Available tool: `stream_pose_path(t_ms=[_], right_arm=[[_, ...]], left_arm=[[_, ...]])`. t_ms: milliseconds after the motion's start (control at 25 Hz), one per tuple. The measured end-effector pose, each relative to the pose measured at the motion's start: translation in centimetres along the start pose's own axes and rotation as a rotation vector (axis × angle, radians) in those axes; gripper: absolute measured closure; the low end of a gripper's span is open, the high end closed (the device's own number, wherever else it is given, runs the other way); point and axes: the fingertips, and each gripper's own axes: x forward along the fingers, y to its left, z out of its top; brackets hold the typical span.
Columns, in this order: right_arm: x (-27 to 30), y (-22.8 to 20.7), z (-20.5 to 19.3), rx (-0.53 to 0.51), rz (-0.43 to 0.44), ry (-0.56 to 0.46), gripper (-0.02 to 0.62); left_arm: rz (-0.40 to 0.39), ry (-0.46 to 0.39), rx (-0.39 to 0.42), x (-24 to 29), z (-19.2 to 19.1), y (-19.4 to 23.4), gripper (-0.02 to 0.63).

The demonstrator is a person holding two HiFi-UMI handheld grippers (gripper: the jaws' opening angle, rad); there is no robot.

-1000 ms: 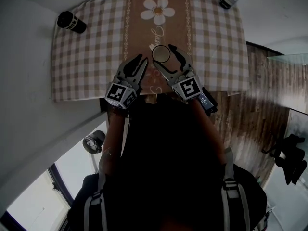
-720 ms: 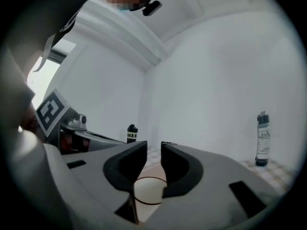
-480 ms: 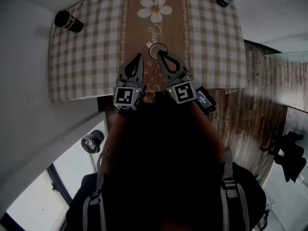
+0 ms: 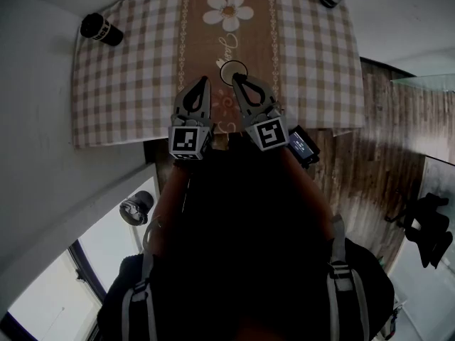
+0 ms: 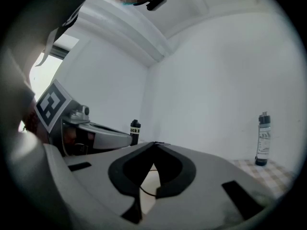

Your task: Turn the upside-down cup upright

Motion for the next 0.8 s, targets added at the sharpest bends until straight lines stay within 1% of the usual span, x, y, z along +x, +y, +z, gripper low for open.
stream_pose_path(t_ms=[440, 640, 800], right_arm=[[-0.2, 0.0, -0.2, 0.029, -0.007, 0.012, 0.592], [-0.6, 0.5, -0.2, 0.034, -0.002, 0.012, 0.594], [-1.3, 0.7, -0.5, 0.052, -0.006, 0.017, 0.592]], left_arm=[[-0.012, 0.029, 0.001, -0.6, -0.8, -0.4, 0.614], [0.000, 0.039, 0.010, -1.1, -0.8, -0.4, 0.614], [0.008, 0.051, -0.001, -1.5, -1.2, -0.8, 0.614]])
